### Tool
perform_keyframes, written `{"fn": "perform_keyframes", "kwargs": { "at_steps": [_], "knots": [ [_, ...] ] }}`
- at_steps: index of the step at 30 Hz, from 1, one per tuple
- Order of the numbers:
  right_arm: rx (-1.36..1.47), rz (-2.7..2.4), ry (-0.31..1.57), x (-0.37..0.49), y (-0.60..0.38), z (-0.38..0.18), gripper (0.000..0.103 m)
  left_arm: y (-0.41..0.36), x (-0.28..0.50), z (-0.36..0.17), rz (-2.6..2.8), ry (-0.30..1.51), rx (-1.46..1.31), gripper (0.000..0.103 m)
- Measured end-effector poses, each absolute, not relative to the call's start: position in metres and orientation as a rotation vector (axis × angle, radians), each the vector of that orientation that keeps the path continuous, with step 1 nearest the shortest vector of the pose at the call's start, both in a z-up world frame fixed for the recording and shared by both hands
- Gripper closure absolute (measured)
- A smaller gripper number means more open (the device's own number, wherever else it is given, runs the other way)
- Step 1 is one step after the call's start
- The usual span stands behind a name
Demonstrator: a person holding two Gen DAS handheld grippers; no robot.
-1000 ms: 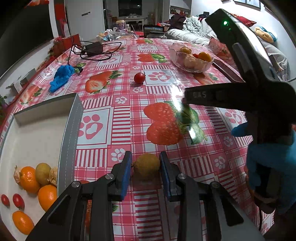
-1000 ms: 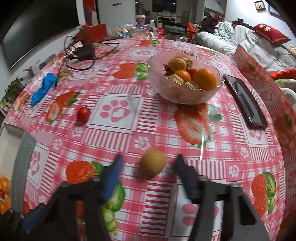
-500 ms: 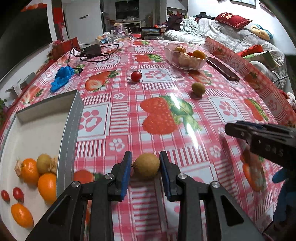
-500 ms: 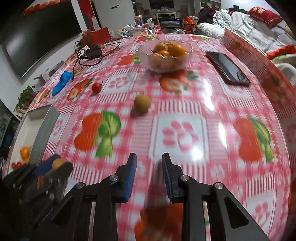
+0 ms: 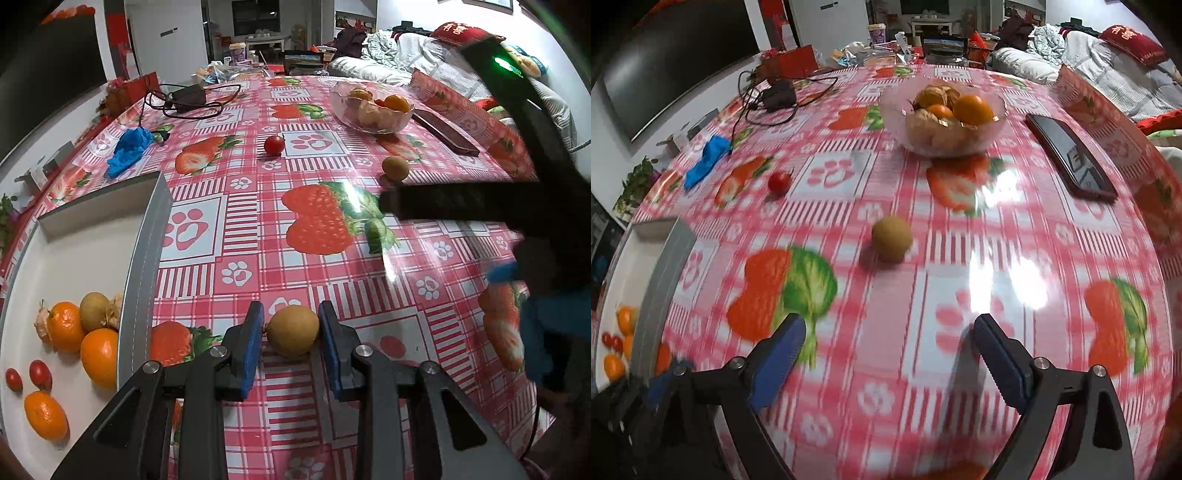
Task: Organize fruits
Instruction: 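Grasp the other tan fruit with the right tool while the left tool holds its fruit, then carry both tan fruits into the white tray and open both tools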
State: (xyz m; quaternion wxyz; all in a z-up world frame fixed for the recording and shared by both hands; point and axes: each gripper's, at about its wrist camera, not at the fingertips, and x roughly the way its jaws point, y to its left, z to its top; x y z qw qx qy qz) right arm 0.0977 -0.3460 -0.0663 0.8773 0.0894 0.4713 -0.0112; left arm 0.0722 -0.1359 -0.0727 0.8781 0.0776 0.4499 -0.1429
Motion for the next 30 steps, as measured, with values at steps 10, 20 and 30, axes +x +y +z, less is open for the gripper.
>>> {"fn": "perform_keyframes", "kwargs": {
  "at_steps": [10,20,30],
  "knots": [
    [0.086,-0.068,0.953,0.142,-0.338,-0.065,0.049,-0.136,0.073,-0.073,-0.301,0.942,0.160,0.070],
    [0.213,0.015,0.949,0.109,-0.353,-0.060,0.076,-0.135,0.072,-0.073,-0.301,0.931,0.159,0.070],
    [0.275,0.041,0.962,0.039,-0.362,-0.060,0.076,-0.132,0.061,-0.071,-0.317,0.978,0.146,0.070]
  ]
}}
